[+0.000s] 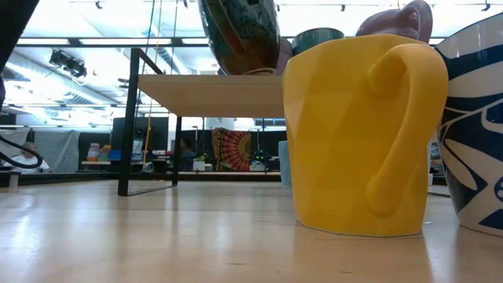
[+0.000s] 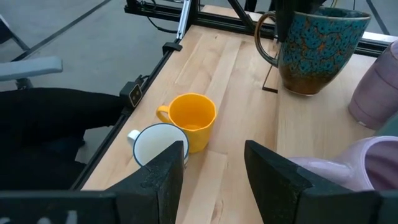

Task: Place coffee mugs
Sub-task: Put the patterned dark blue mug on the shelf

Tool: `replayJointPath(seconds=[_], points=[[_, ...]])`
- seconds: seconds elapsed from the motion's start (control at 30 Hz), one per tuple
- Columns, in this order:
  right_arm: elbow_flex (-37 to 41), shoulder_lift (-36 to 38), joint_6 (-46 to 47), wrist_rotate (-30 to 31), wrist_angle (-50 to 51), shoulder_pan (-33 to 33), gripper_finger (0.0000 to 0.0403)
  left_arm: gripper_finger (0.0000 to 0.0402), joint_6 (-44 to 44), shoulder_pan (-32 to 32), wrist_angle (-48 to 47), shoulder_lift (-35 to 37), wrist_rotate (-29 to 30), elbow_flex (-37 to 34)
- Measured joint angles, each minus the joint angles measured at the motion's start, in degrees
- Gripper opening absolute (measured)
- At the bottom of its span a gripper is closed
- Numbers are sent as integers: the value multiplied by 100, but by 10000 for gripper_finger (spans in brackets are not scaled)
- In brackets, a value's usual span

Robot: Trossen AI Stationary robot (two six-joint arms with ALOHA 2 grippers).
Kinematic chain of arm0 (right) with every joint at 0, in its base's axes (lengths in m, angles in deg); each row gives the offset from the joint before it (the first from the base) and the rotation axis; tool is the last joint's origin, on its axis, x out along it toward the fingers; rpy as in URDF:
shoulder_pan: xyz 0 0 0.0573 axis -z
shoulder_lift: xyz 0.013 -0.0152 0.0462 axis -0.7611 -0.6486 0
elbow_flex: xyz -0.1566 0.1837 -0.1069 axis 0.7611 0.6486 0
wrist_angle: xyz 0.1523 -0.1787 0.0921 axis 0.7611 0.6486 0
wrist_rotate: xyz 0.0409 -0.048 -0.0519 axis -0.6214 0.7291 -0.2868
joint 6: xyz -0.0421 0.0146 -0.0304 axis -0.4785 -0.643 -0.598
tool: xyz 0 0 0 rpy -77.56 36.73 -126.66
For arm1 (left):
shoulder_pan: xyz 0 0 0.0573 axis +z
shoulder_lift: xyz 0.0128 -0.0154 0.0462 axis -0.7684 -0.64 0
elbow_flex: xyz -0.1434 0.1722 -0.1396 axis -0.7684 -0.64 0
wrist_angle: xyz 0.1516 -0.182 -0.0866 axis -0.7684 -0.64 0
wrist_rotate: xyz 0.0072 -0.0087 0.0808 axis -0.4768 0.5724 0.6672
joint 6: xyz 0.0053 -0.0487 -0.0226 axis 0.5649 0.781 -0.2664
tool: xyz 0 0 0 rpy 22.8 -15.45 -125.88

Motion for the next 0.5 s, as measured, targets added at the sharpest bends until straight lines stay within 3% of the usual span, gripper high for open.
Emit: replayJointPath(seconds=[0.2,0.5], points=[[0,0,-2,-2,-2,-1,176,67,-124,-7,273,-12,109,0],[0,0,0,-97,0,1,176,133,-280,-7,582,-15,363,0]])
